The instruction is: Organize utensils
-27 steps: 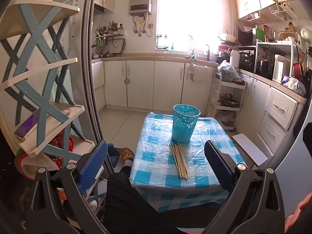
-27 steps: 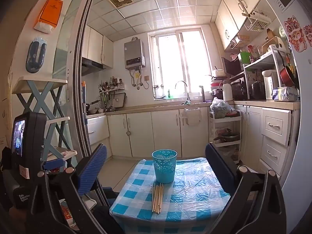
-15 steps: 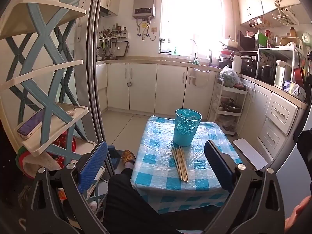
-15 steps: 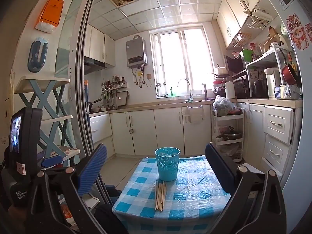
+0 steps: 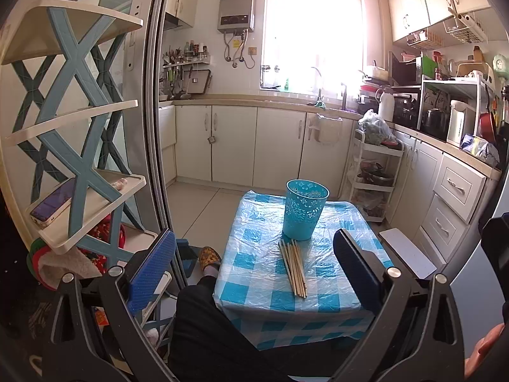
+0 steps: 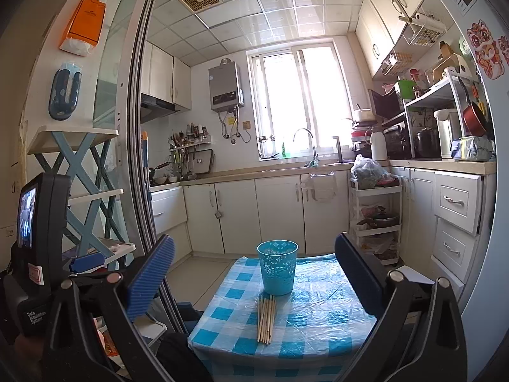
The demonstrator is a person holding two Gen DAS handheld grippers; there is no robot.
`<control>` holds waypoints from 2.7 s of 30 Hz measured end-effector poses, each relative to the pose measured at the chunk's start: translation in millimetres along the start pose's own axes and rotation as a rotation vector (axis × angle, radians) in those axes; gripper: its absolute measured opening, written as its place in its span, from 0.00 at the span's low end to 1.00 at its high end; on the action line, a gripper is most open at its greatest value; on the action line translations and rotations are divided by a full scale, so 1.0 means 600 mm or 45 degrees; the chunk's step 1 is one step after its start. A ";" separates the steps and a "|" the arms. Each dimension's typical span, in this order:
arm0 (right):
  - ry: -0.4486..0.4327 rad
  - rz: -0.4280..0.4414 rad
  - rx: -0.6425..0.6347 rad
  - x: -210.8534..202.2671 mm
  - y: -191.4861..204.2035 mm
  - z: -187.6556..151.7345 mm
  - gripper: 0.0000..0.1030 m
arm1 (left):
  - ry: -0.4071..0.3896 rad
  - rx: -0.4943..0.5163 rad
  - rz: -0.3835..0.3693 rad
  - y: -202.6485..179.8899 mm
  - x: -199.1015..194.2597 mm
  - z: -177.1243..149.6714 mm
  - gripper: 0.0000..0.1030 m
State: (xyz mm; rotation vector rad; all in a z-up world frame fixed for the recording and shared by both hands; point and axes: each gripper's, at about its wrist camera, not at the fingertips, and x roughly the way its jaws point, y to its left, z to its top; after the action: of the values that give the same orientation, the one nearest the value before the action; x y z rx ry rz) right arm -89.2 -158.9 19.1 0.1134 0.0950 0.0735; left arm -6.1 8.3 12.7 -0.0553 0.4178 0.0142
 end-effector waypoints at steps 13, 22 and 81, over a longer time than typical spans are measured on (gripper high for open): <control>0.001 0.003 0.002 0.000 0.002 0.001 0.94 | -0.012 -0.007 -0.005 0.001 -0.007 -0.002 0.93; 0.009 0.014 0.005 0.000 0.007 0.003 0.94 | -0.012 -0.008 -0.007 -0.001 -0.007 -0.004 0.93; 0.091 0.056 0.015 0.029 -0.005 -0.013 0.94 | 0.038 0.015 -0.048 -0.013 0.031 -0.020 0.93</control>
State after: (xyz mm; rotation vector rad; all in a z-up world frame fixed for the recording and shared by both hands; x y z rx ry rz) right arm -72.7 -159.4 9.3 0.1249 0.1641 0.1211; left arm 6.3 -0.3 -5.2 -0.0522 0.4462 -0.0259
